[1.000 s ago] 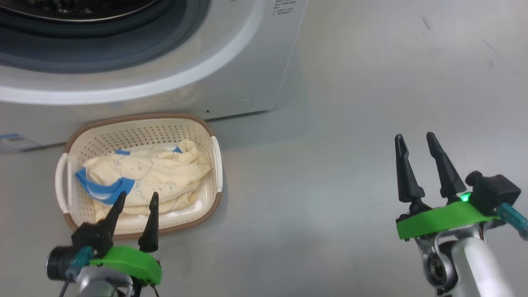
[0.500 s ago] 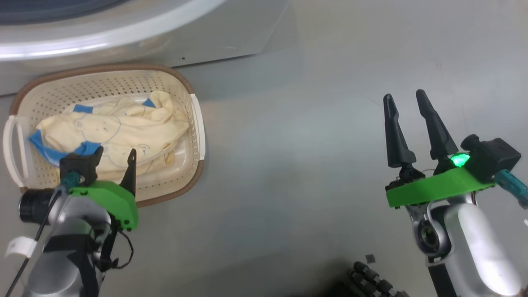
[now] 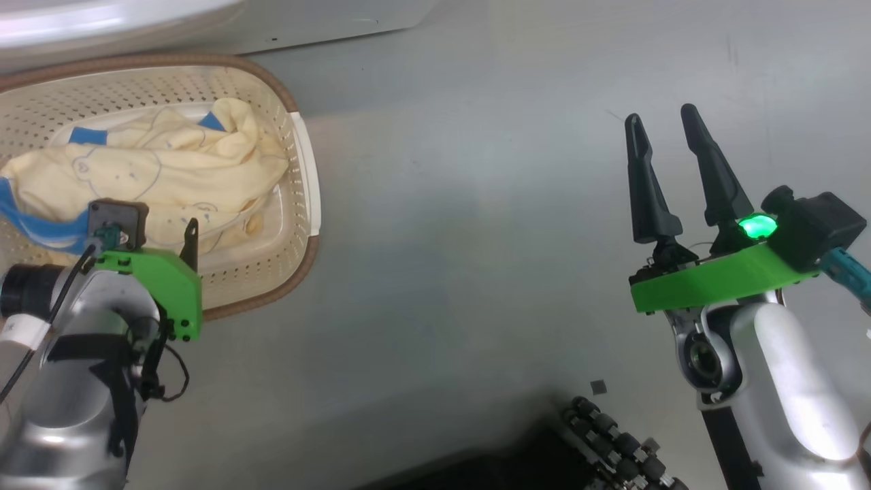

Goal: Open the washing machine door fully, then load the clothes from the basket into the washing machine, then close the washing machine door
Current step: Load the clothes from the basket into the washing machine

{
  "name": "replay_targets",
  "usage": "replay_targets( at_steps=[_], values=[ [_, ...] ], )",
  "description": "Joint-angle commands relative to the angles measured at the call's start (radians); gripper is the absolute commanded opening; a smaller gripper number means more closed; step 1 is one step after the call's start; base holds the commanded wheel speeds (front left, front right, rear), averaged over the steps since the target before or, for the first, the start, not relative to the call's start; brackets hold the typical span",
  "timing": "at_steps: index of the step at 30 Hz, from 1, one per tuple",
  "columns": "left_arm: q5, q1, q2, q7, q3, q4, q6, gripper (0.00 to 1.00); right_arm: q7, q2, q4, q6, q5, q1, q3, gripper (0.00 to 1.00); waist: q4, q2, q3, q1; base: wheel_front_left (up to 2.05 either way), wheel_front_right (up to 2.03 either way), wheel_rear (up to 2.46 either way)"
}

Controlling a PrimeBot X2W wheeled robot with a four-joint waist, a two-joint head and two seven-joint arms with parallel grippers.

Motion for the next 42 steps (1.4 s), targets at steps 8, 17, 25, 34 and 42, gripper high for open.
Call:
replay_targets(
  at_steps=[8, 17, 25, 34, 42],
  values=[
    [0.011, -0.081, 0.076, 0.038, -0.002, 0.052, -0.005, 1.00, -0.009, -0.011, -0.040, 0.004, 0.019, -0.015, 0.032, 1.00, -0.018, 0.0000, 0.068, -0.0001, 0.00, 0.00, 0.00],
    [0.012, -0.144, 0.110, 0.064, -0.013, 0.099, -0.005, 1.00, -0.009, -0.011, -0.045, 0.004, 0.026, -0.039, 0.041, 1.00, -0.030, 0.0000, 0.119, -0.0001, 0.00, 0.00, 0.00],
    [0.013, -0.182, 0.139, 0.087, -0.024, 0.121, -0.005, 1.00, -0.009, -0.011, -0.050, 0.004, 0.036, -0.048, 0.063, 1.00, -0.046, 0.0000, 0.142, -0.0001, 0.00, 0.00, 0.00],
    [0.017, -0.206, 0.152, 0.109, -0.049, 0.126, -0.006, 1.00, -0.009, -0.011, -0.051, 0.004, 0.049, -0.045, 0.078, 1.00, -0.071, 0.0000, 0.160, -0.0001, 0.00, 0.00, 0.00],
    [0.028, -0.227, 0.159, 0.135, -0.073, 0.141, 0.004, 1.00, -0.009, -0.011, -0.056, 0.004, 0.055, -0.044, 0.084, 1.00, -0.085, 0.0000, 0.172, -0.0001, 0.00, 0.00, 0.00]
  ],
)
